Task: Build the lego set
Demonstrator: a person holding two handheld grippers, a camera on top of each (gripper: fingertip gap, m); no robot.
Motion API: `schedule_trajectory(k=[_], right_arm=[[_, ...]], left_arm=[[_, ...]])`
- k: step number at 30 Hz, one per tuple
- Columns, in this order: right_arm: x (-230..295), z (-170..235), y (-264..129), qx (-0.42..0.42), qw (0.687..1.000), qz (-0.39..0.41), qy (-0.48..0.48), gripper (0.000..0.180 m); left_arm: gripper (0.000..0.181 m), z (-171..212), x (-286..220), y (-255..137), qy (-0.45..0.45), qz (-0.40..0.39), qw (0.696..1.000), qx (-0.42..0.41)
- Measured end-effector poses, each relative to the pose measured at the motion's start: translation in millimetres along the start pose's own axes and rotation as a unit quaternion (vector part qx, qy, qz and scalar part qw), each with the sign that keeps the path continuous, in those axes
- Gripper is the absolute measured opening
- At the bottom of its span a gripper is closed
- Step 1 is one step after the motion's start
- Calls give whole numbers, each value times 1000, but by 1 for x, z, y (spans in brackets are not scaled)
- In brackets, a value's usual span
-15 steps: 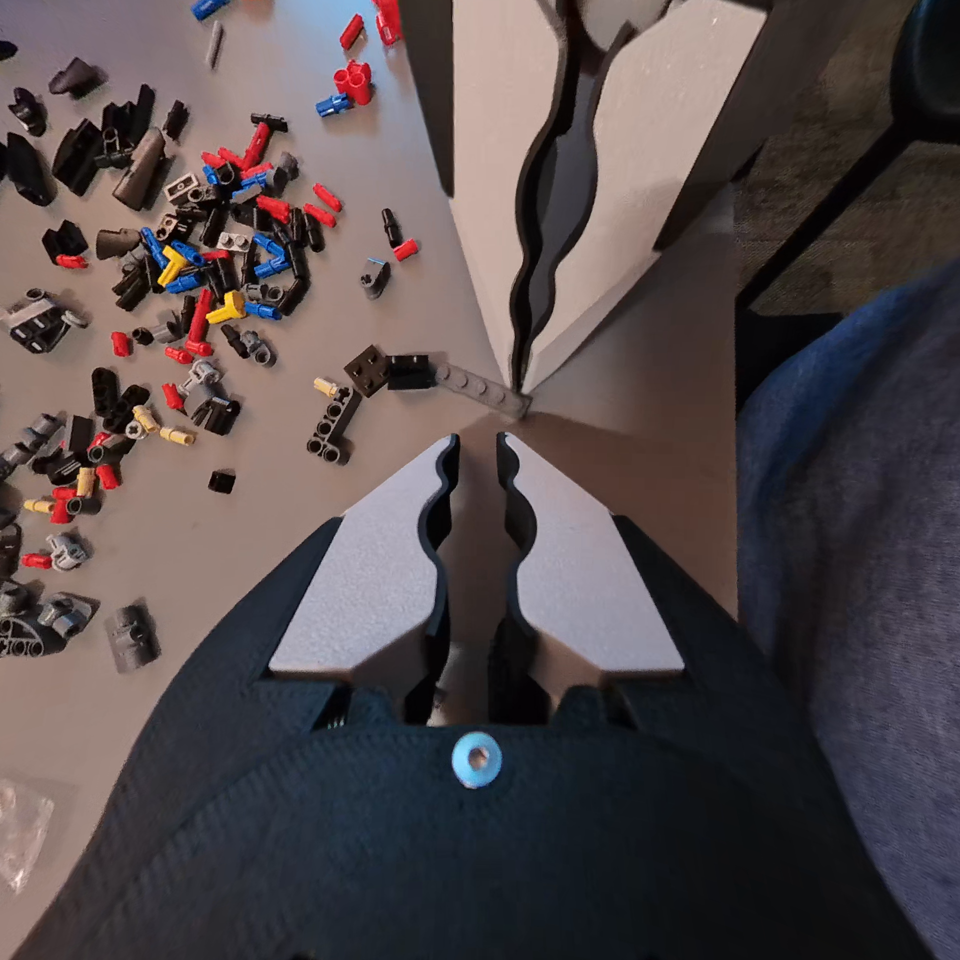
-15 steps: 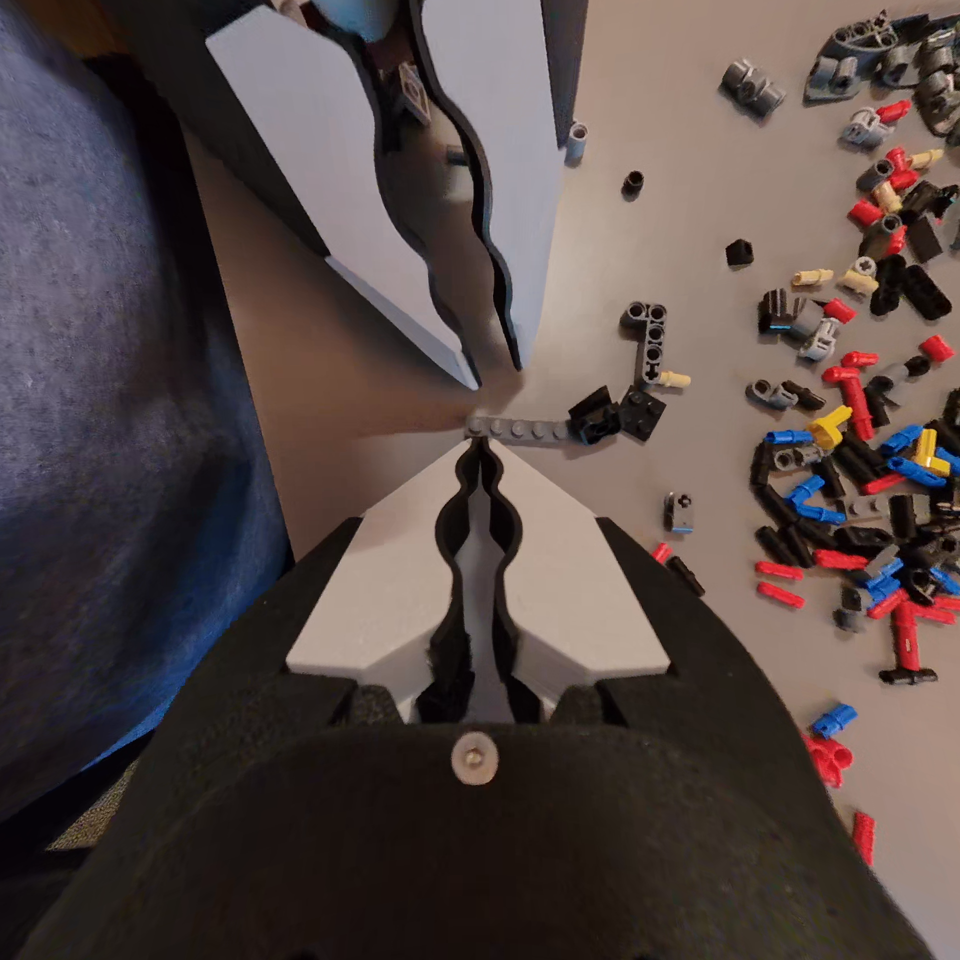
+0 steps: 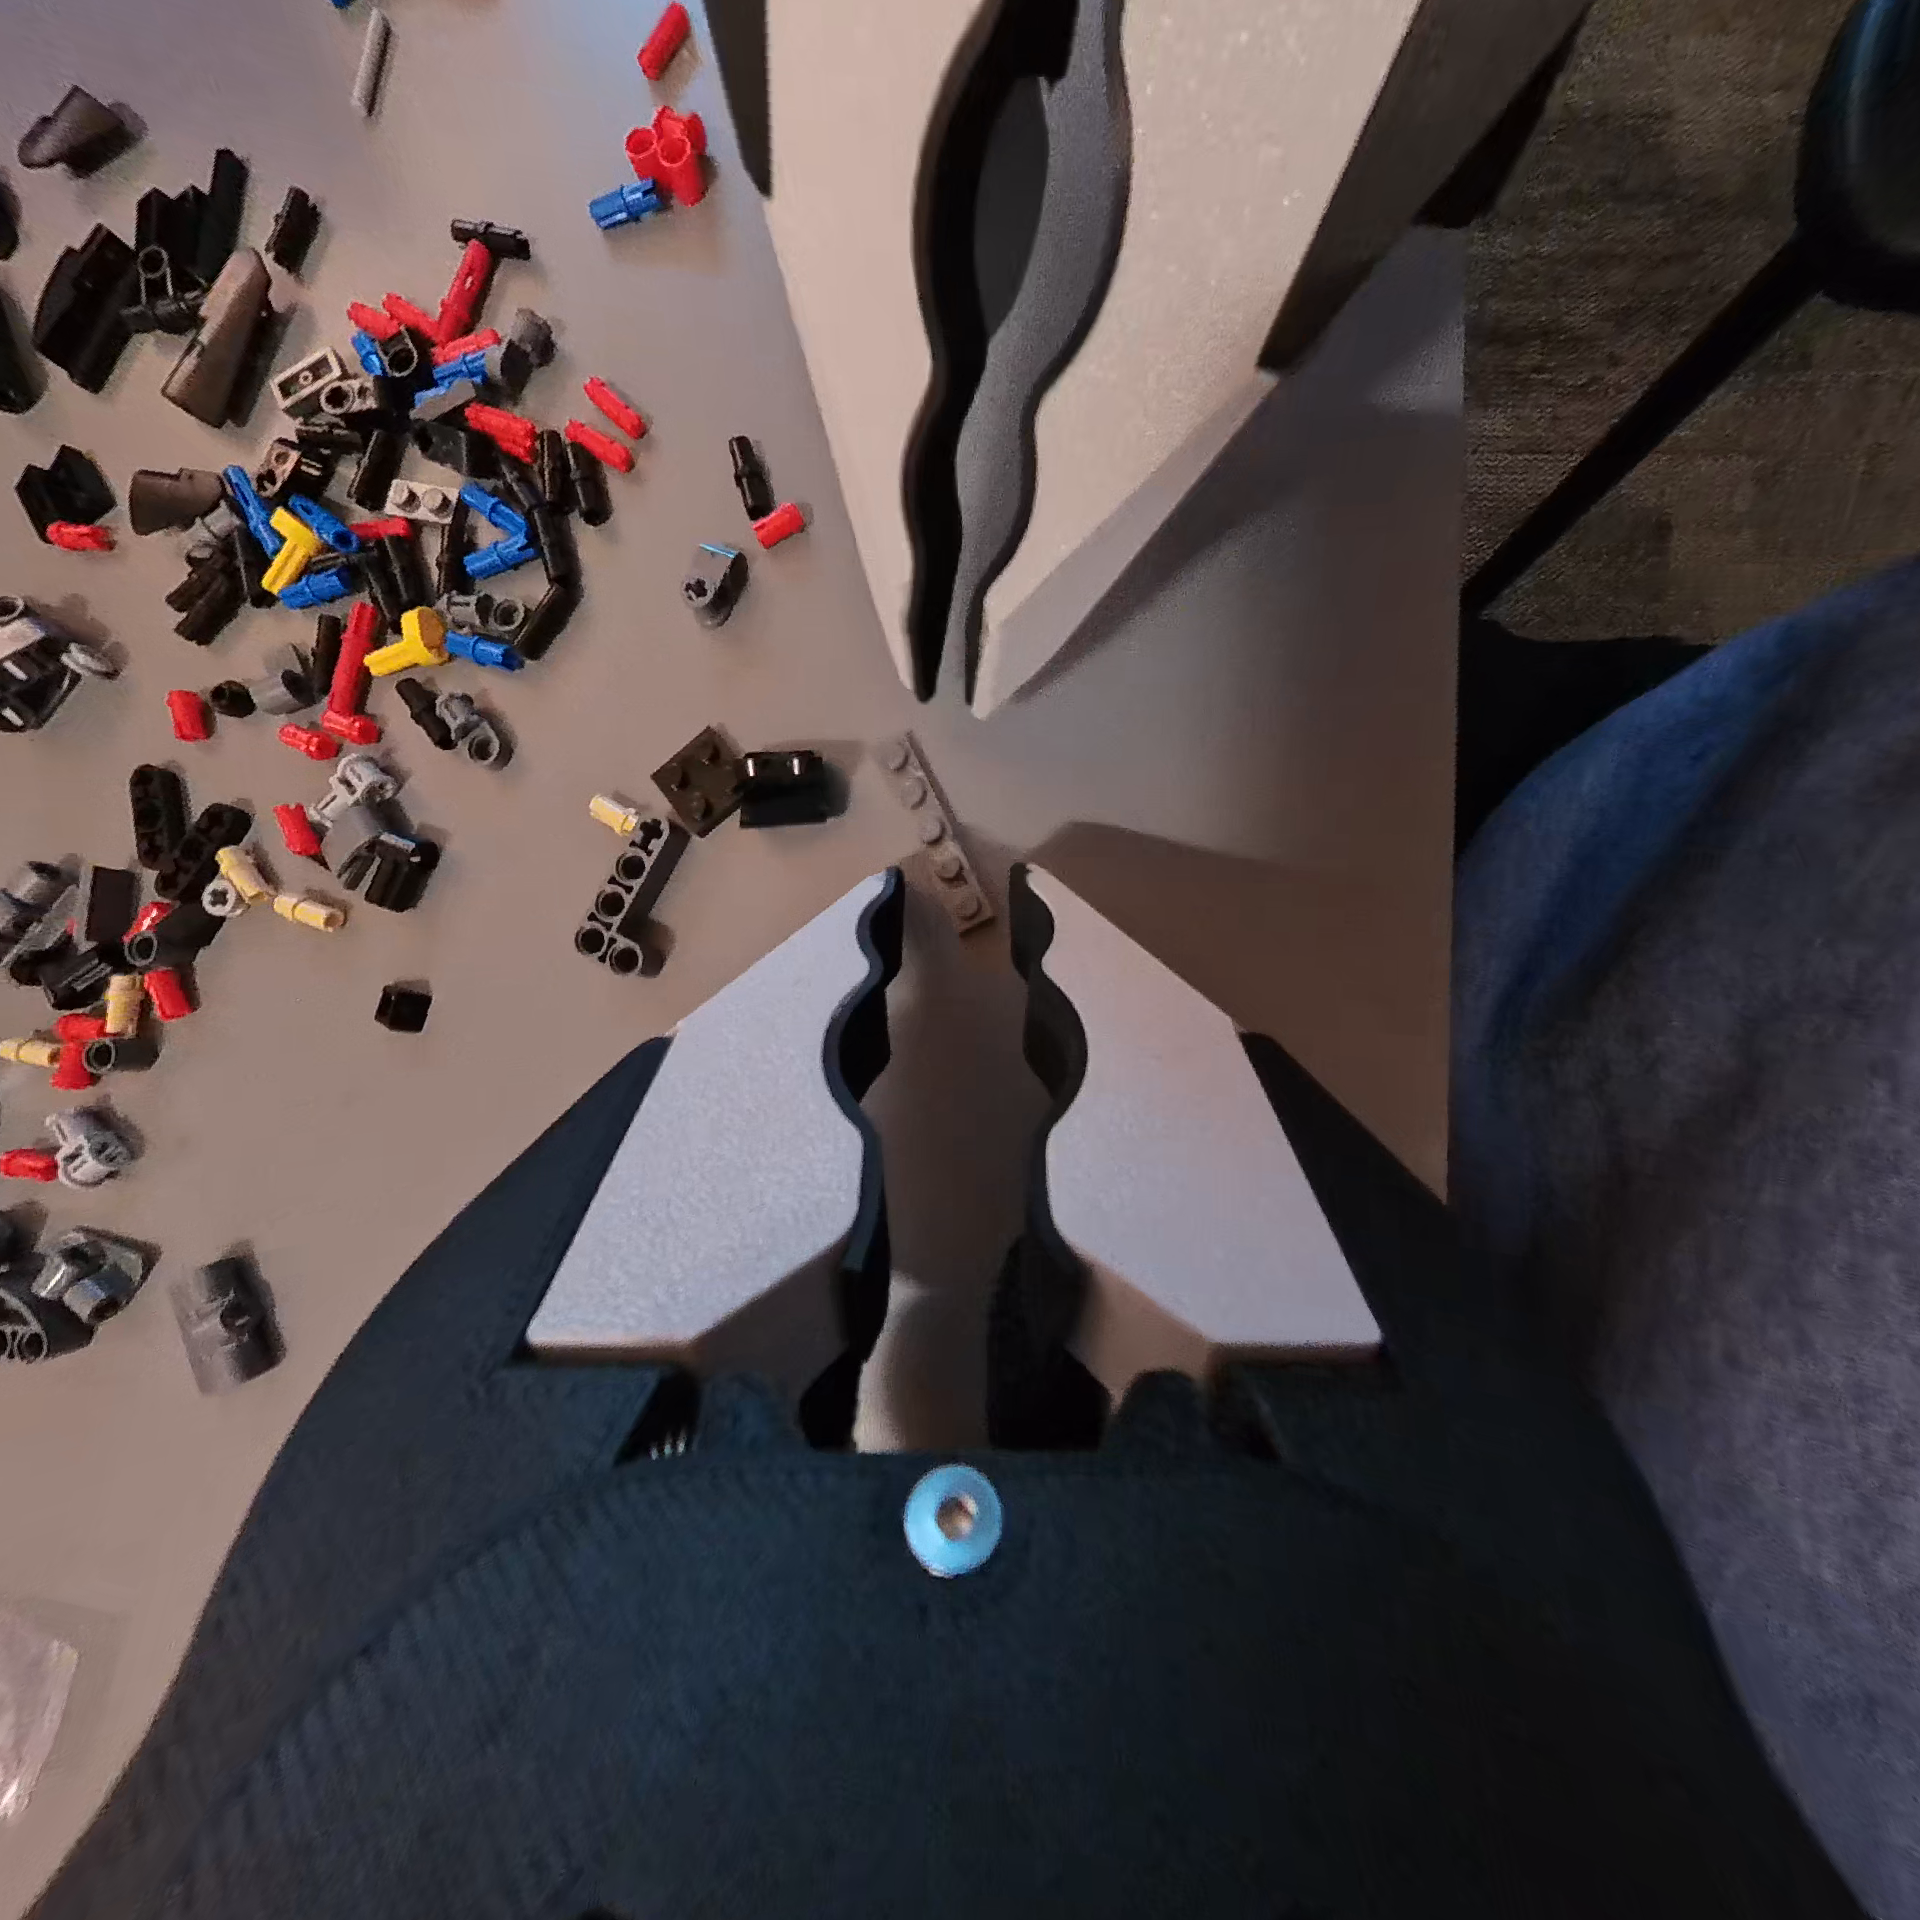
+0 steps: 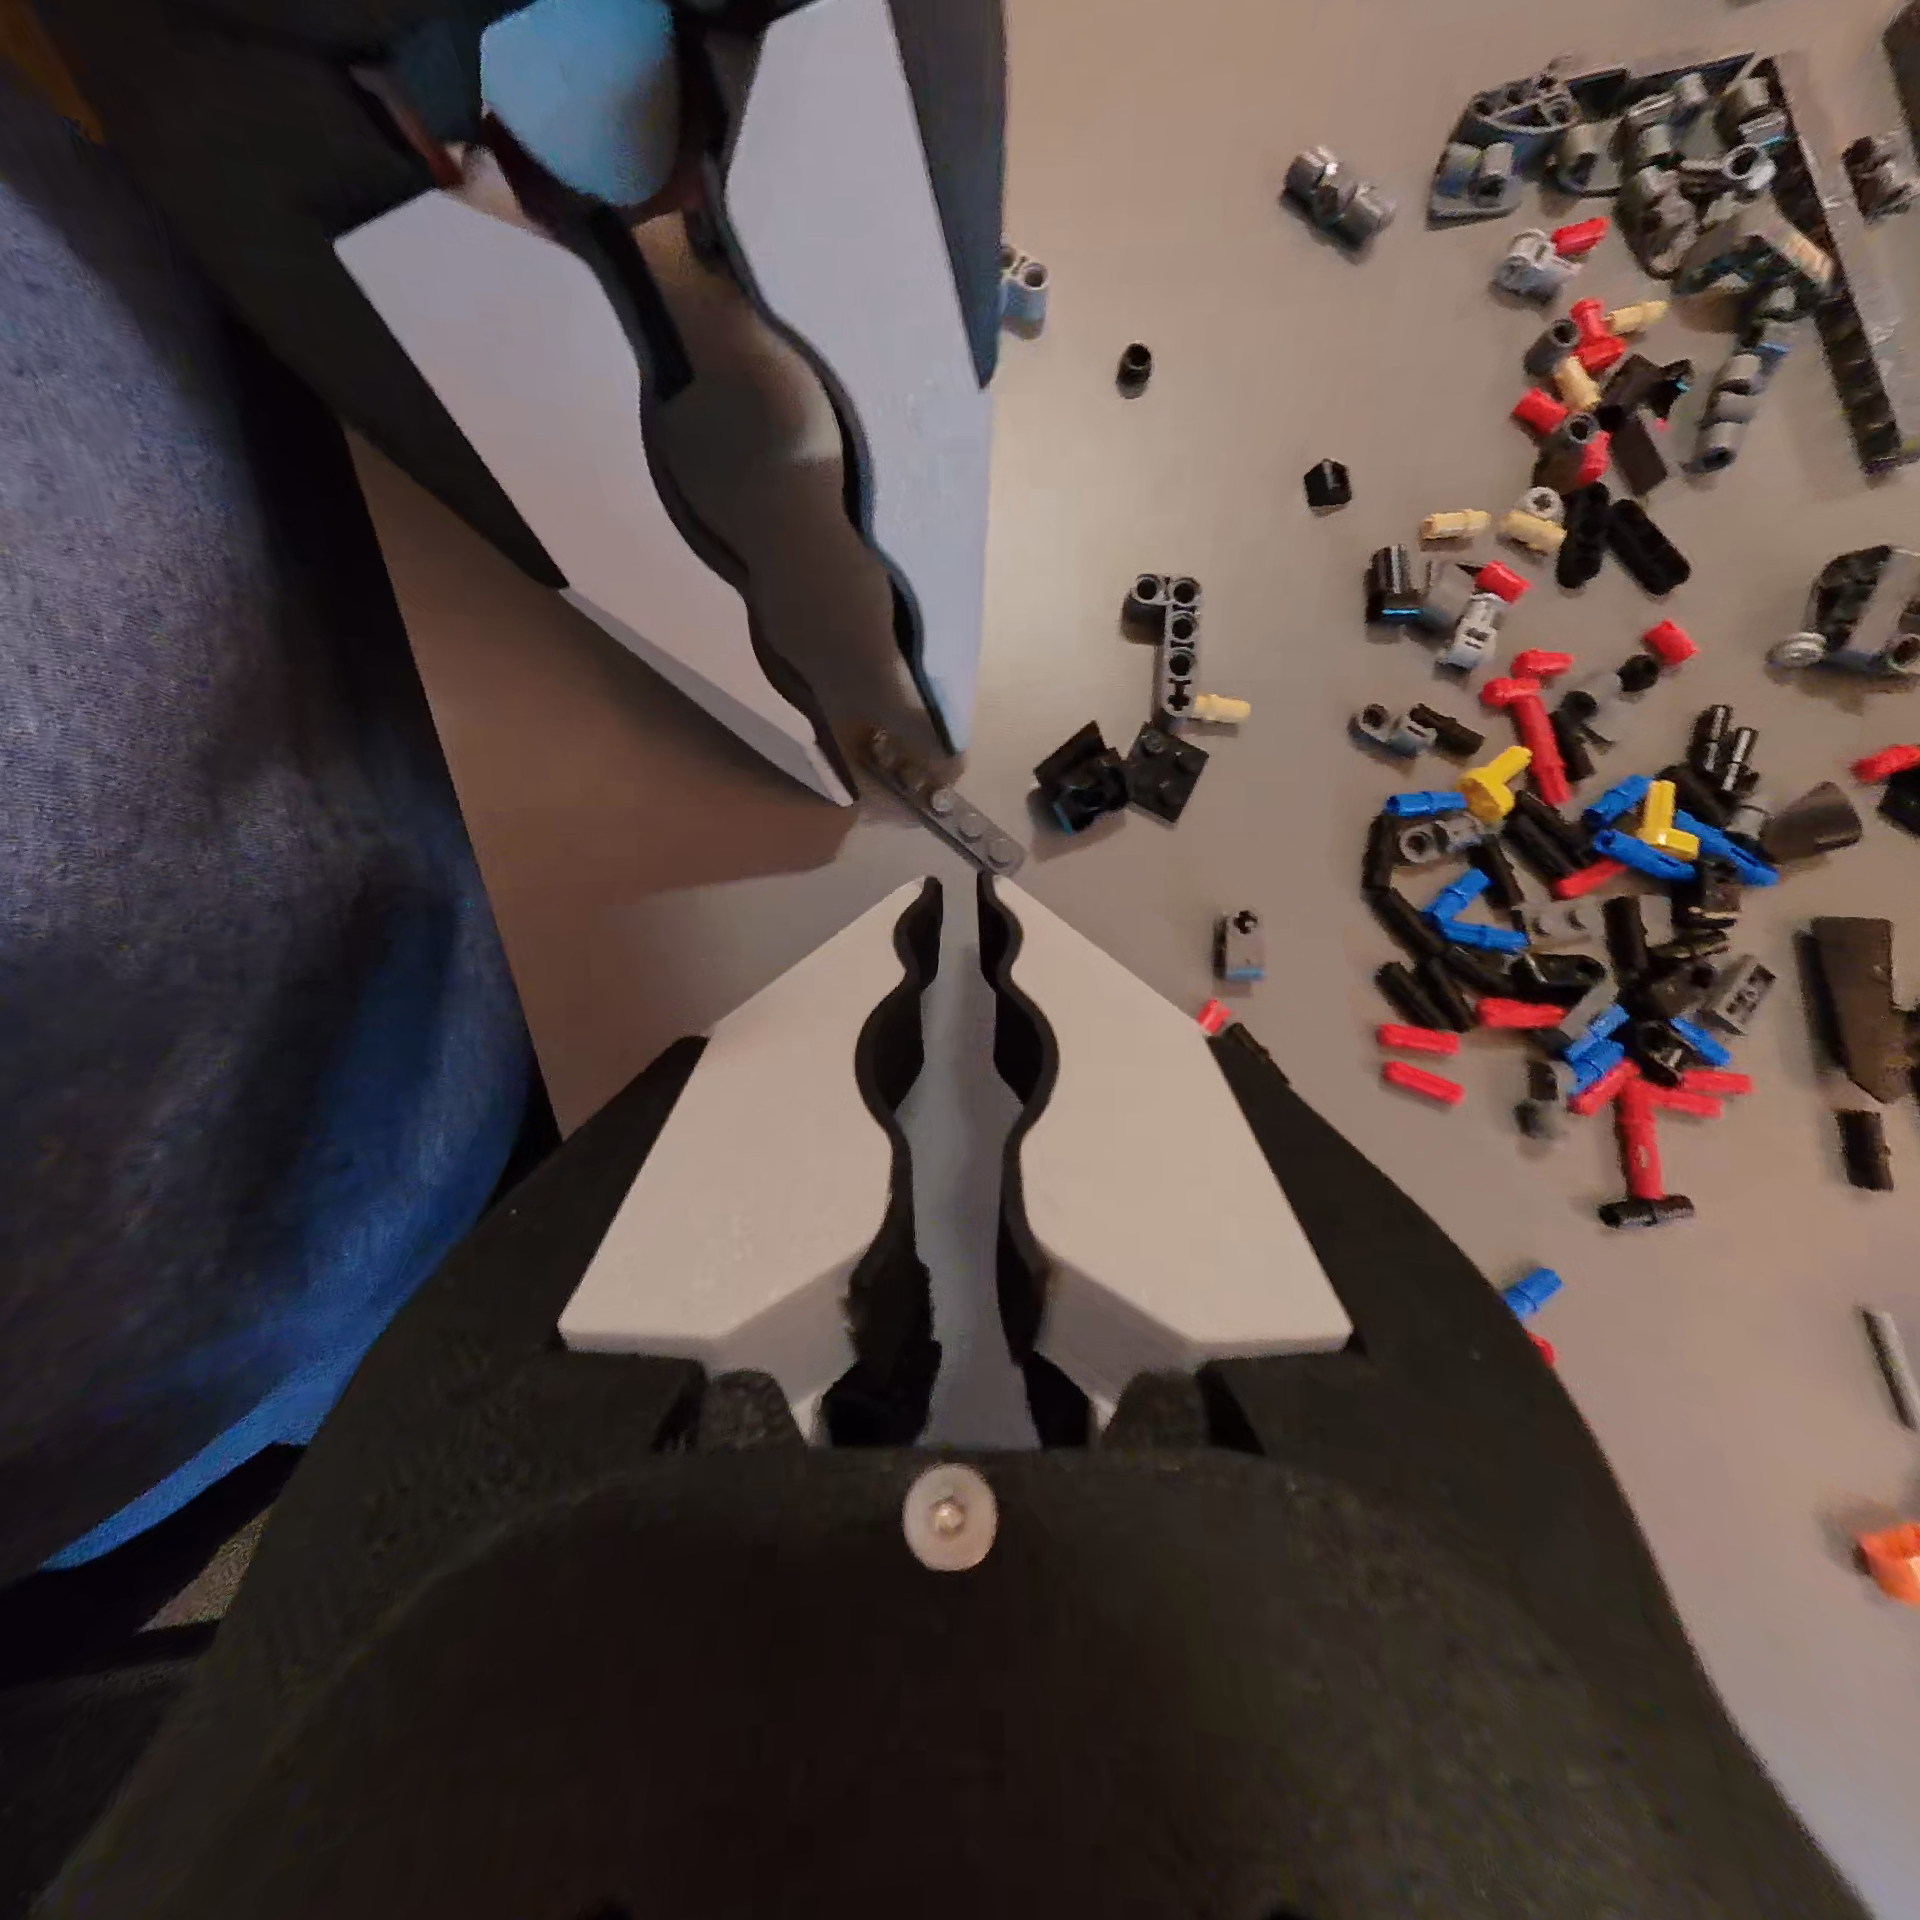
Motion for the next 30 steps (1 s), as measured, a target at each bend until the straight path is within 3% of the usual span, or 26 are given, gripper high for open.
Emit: schedule_trajectory(k=[4,18,30], right_arm=[[-2,-1,-2,-8,1000,-1,-4,3],[-5,-10,-3,-21,1000,5,-5,6],[-21,-13,-30,-43,998,51,-2,12]], left_arm=[[7,-3,-1,4,8,-3,1000,3],[6,15,3,-13,-26,-27,999,2],[23,10,8,-37,-41,-36,997,-47]])
Point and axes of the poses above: each gripper's, where its closed fingertips meet, y out along the fingers, z out of its underside, x = y × z across the jaws, the point moved 2 cm from there along -y, back along the fingers, and after that the axes turned 5 degrees about -x, right-handed, at the moved point
